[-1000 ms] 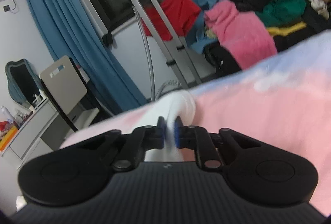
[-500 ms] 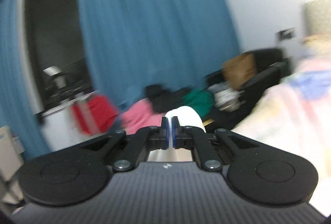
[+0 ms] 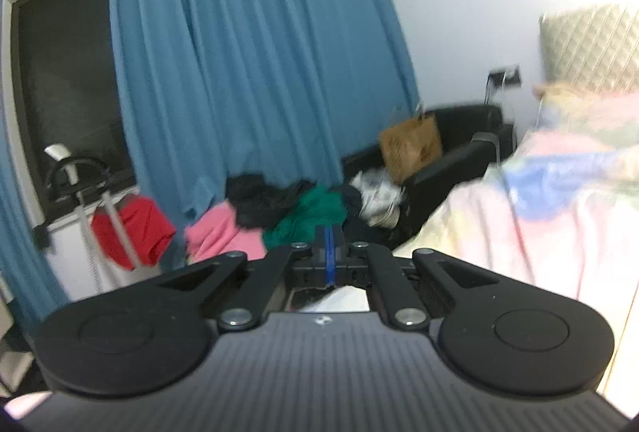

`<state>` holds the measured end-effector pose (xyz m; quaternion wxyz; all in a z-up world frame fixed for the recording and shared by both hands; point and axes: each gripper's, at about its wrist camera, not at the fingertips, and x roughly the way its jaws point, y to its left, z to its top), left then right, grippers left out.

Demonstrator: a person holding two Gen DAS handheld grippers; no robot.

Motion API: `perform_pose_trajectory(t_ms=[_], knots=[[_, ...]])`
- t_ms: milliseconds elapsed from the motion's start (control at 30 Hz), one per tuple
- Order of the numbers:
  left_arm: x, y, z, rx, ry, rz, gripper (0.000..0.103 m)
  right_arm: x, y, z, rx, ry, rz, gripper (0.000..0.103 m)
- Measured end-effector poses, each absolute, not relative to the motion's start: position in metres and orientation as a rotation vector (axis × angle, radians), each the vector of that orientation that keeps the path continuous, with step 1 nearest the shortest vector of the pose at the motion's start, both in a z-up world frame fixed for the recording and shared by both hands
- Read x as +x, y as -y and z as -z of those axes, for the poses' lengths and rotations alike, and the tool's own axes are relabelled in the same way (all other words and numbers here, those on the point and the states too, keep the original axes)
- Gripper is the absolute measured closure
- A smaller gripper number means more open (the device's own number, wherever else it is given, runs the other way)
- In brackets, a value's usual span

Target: Fold clothes

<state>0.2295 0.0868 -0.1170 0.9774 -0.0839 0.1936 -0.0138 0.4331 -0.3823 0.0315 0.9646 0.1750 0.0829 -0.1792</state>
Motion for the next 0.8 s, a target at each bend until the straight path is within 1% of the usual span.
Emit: perform_pose_trajectory(t_ms=[67, 167, 200, 267, 300, 333, 367, 400, 433, 533, 600, 700, 767, 800], knots=[[0.230, -0.086, 0.120, -0.162, -0.397, 0.028, 0.007, 0.425, 0.382, -0.011, 0.374, -0.229, 0.346, 0.097], [0.230, -0.084, 0.123, -0.151, -0.409, 0.023, 0.007, 0.399, 0.378, 0.040, 0.465, -0.302, 0.275, 0.095], [0.230, -0.084, 0.124, -0.148, -0.412, 0.021, 0.007, 0.393, 0.377, 0.057, 0.492, -0.328, 0.256, 0.093], [0.228, -0.083, 0.126, -0.142, -0.417, 0.017, 0.007, 0.390, 0.374, 0.085, 0.524, -0.381, 0.237, 0.085], [0.227, -0.082, 0.127, -0.139, -0.419, 0.014, 0.007, 0.388, 0.372, 0.099, 0.540, -0.407, 0.227, 0.071], [0.226, -0.083, 0.127, -0.139, -0.419, 0.008, 0.007, 0.387, 0.370, 0.114, 0.556, -0.433, 0.217, 0.048], [0.226, -0.082, 0.128, -0.135, -0.422, 0.003, 0.007, 0.385, 0.369, 0.128, 0.571, -0.460, 0.207, 0.039], [0.227, -0.082, 0.129, -0.130, -0.425, -0.002, 0.007, 0.383, 0.367, 0.142, 0.587, -0.486, 0.197, 0.037], [0.227, -0.081, 0.129, -0.125, -0.428, -0.006, 0.007, 0.383, 0.365, 0.153, 0.589, -0.505, 0.193, 0.037], [0.228, -0.079, 0.131, -0.111, -0.438, -0.011, 0.007, 0.389, 0.360, 0.159, 0.487, -0.508, 0.236, 0.038], [0.231, -0.077, 0.133, -0.101, -0.452, -0.015, 0.007, 0.391, 0.359, 0.164, 0.439, -0.495, 0.290, 0.037], [0.233, -0.074, 0.136, -0.084, -0.464, -0.019, 0.007, 0.404, 0.368, 0.173, 0.437, -0.504, 0.312, 0.038], [0.235, -0.073, 0.138, -0.074, -0.473, -0.021, 0.007, 0.411, 0.376, 0.176, 0.449, -0.492, 0.320, 0.048], [0.236, -0.073, 0.139, -0.069, -0.477, -0.021, 0.007, 0.414, 0.379, 0.176, 0.459, -0.481, 0.319, 0.060]])
